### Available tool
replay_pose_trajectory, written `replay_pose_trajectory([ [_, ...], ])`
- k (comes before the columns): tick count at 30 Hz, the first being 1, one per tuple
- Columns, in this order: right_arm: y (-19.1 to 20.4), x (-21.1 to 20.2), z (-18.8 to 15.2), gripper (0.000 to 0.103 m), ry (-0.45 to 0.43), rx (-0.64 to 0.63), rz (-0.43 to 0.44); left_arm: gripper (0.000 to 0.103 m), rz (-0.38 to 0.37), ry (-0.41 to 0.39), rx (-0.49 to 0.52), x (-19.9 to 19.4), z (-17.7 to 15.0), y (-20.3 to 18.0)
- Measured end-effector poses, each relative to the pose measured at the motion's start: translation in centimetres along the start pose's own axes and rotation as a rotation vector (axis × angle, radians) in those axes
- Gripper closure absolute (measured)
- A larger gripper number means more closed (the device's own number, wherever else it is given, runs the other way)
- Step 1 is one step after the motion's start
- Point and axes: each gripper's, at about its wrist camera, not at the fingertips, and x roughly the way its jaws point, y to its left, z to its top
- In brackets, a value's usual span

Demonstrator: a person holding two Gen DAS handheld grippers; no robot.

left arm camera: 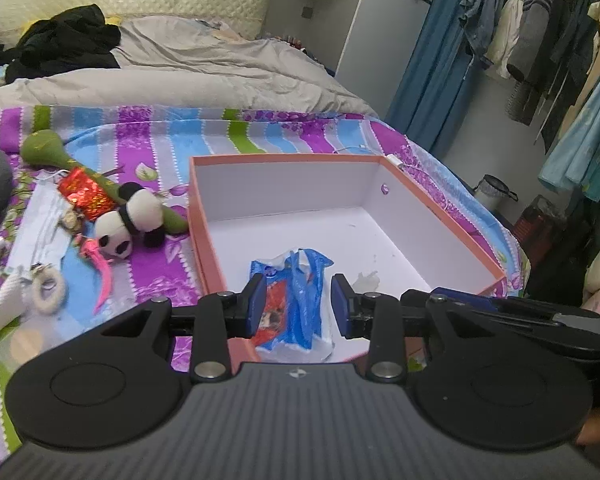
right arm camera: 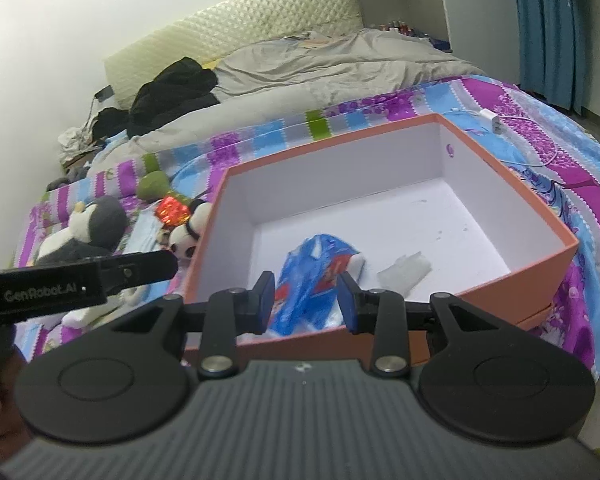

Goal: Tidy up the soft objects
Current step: 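Open left tool to drop the bag while right tool releases the clear piece into the box, then withdraw both tools from the box back toward the pile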

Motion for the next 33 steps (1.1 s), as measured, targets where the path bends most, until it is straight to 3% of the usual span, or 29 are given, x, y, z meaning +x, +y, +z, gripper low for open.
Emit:
replay_pose_trajectory([
  [17,5.7,-2.9,-3.9,0.066,0.038,-0.080,0.060,0.062,0.077,-0.043,-0.080,-8.9,-4.4,4.9],
  [33,10.9,-4.5,-6.2,0.066,0.056,-0.174,0.153,0.062,0.158,-0.042,-0.159,-14.8,-8.6,8.1],
])
